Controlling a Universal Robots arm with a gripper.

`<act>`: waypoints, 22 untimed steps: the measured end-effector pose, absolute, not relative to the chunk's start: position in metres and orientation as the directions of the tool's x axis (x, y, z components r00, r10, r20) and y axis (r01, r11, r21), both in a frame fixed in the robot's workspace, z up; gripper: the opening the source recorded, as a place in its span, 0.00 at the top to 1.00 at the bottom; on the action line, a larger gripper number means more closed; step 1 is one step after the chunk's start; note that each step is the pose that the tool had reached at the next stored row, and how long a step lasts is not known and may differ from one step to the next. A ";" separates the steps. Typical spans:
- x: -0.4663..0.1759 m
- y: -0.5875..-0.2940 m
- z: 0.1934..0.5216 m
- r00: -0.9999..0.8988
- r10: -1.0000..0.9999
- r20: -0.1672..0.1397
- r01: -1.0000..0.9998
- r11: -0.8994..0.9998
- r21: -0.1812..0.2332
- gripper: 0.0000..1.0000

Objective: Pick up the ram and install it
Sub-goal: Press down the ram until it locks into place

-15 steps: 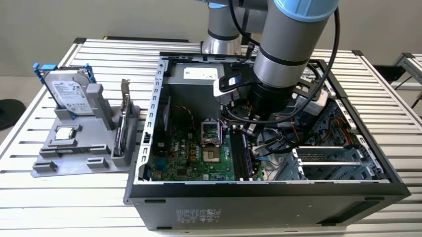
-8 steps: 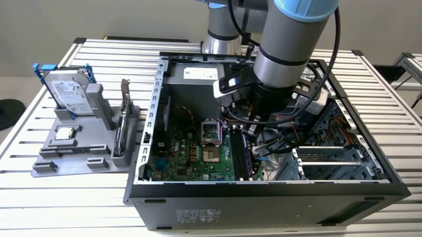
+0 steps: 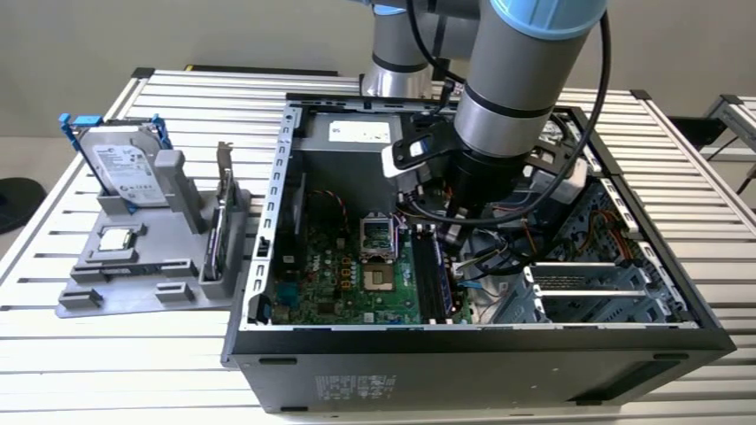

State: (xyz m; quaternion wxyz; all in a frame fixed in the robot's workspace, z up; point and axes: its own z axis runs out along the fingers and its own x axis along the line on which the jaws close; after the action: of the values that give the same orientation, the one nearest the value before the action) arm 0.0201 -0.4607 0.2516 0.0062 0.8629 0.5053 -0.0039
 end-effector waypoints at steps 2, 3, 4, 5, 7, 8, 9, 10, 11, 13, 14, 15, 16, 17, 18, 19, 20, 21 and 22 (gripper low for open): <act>0.020 -0.461 0.252 0.482 0.876 -0.013 0.876 -0.482 0.007 1.00; 0.020 -0.461 0.252 0.479 0.878 -0.012 0.878 -0.479 0.007 1.00; 0.020 -0.461 0.251 0.475 0.880 -0.012 0.880 -0.475 0.007 1.00; 0.020 -0.461 0.251 0.472 0.882 -0.012 0.882 -0.471 0.006 1.00; 0.020 -0.461 0.252 0.464 0.886 -0.012 0.886 -0.464 0.006 1.00; 0.020 -0.461 0.252 0.459 0.888 -0.012 0.889 -0.459 0.006 1.00; 0.020 -0.461 0.252 0.454 0.891 -0.012 0.891 -0.454 0.006 1.00; 0.020 -0.461 0.252 0.449 0.893 -0.012 0.893 -0.449 0.006 1.00; 0.020 -0.461 0.252 0.444 0.896 -0.012 0.896 -0.444 0.007 1.00; 0.020 -0.461 0.252 0.428 0.904 -0.012 0.904 -0.428 0.007 1.00; 0.020 -0.461 0.252 0.415 0.910 -0.012 0.910 -0.415 0.007 1.00; 0.020 -0.461 0.252 0.403 0.915 -0.012 0.915 -0.403 0.006 1.00; 0.020 -0.461 0.252 0.388 0.921 -0.012 0.922 -0.388 0.007 1.00; 0.020 -0.461 0.251 0.372 0.928 -0.012 0.928 -0.372 0.006 1.00; 0.020 -0.461 0.251 0.358 0.933 -0.012 0.934 -0.358 0.006 1.00; 0.020 -0.461 0.251 0.345 0.939 -0.012 0.939 -0.345 0.006 1.00; 0.020 -0.461 0.251 0.331 0.944 -0.012 0.944 -0.331 0.006 1.00; 0.020 -0.461 0.251 0.318 0.948 -0.012 0.948 -0.318 0.006 1.00; 0.020 -0.461 0.251 0.306 0.952 -0.012 0.952 -0.306 0.006 1.00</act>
State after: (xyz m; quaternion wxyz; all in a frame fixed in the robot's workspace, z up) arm 0.0201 -0.4606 0.2514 0.0062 0.8081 0.5890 -0.0030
